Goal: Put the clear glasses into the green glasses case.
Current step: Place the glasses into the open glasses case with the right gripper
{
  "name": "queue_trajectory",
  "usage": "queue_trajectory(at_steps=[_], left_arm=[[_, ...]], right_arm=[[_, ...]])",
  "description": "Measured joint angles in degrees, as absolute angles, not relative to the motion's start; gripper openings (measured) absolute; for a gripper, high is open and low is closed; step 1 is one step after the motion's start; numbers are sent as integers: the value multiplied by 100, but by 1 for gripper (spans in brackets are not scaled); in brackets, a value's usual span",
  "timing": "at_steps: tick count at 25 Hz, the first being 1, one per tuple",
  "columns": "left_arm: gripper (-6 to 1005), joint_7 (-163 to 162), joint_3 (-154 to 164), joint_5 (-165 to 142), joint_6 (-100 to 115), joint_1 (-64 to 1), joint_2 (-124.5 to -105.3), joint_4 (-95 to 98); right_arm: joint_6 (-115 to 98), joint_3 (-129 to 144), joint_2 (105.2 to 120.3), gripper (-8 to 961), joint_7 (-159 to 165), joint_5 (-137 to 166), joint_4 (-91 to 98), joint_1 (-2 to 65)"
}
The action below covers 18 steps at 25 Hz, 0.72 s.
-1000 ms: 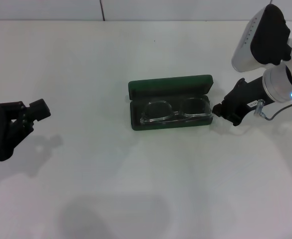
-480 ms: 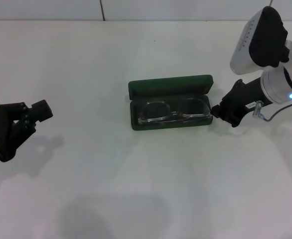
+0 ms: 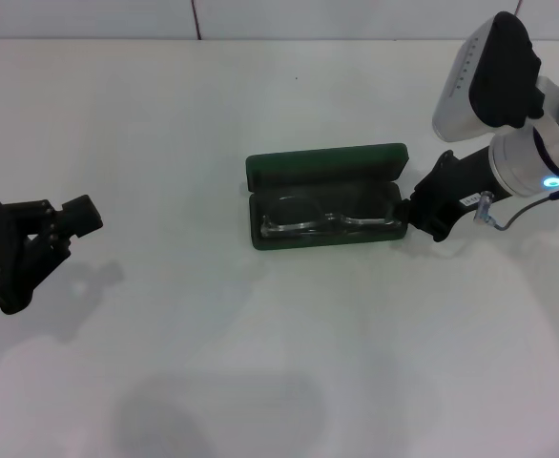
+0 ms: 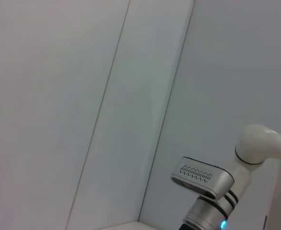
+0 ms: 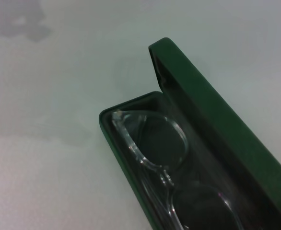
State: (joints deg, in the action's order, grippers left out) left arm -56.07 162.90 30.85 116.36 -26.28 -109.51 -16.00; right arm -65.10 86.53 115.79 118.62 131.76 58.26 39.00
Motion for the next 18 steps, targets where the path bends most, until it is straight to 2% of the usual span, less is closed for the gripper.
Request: queue_trajectory(at_steps=[9,18], left_arm=[[42,-5616,16287,3085,11637,-2628,-10956,-1623],[43,-5609,16286,3085,11636,-2629,-11040,-1765]], right_arm=[[-6452,8659,11584,2,11838,13174,5872,3940],[-6528,8707,11592,1,11843,13175,6576,3613]])
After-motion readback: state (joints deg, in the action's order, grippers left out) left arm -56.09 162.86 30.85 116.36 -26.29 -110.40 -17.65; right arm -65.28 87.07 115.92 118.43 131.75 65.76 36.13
